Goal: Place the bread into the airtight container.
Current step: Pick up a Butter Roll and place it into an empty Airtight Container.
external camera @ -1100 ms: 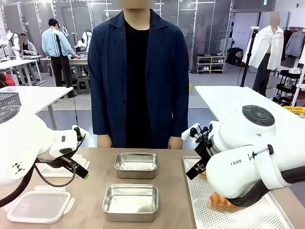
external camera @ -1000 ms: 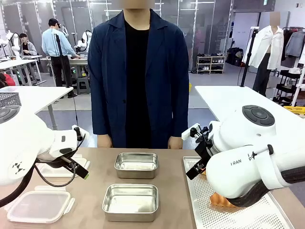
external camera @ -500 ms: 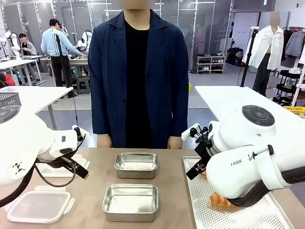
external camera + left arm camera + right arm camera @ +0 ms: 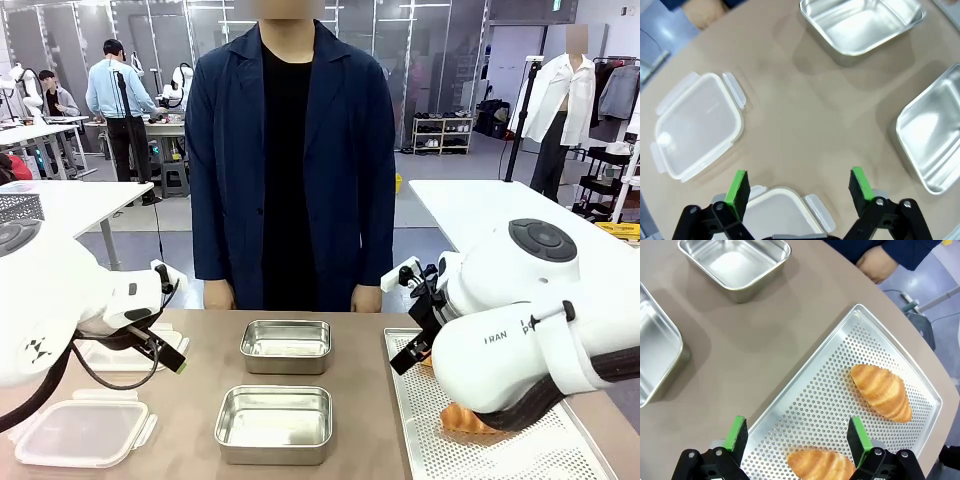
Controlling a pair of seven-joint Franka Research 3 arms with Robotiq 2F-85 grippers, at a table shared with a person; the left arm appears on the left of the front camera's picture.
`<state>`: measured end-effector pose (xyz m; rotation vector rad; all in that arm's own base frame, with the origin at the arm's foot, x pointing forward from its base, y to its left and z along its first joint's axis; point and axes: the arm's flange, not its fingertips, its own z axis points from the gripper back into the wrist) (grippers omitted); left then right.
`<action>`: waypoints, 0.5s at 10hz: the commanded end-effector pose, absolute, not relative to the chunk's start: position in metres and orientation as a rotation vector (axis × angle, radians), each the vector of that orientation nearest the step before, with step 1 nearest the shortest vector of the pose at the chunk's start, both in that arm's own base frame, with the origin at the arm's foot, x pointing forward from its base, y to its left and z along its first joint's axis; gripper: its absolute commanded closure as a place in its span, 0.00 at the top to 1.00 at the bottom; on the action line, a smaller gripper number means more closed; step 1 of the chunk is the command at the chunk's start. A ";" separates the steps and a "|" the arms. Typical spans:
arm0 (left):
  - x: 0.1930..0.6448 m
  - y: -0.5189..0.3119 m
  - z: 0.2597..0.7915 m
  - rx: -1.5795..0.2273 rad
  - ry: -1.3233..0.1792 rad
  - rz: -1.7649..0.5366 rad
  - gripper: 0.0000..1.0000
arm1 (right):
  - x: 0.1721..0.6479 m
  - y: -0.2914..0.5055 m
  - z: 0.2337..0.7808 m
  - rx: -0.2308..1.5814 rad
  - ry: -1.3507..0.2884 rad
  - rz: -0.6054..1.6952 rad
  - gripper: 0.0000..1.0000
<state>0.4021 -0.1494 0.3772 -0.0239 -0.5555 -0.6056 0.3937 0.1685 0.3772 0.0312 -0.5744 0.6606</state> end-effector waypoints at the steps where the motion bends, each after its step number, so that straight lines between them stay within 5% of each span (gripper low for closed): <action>1: 0.400 -0.138 0.426 -0.010 -0.575 -0.605 1.00 | 0.397 0.153 0.426 0.072 -0.568 0.637 1.00; 5: 0.359 -0.084 0.592 -0.069 -0.630 -0.560 1.00 | 0.374 0.071 0.580 0.025 -0.611 0.505 1.00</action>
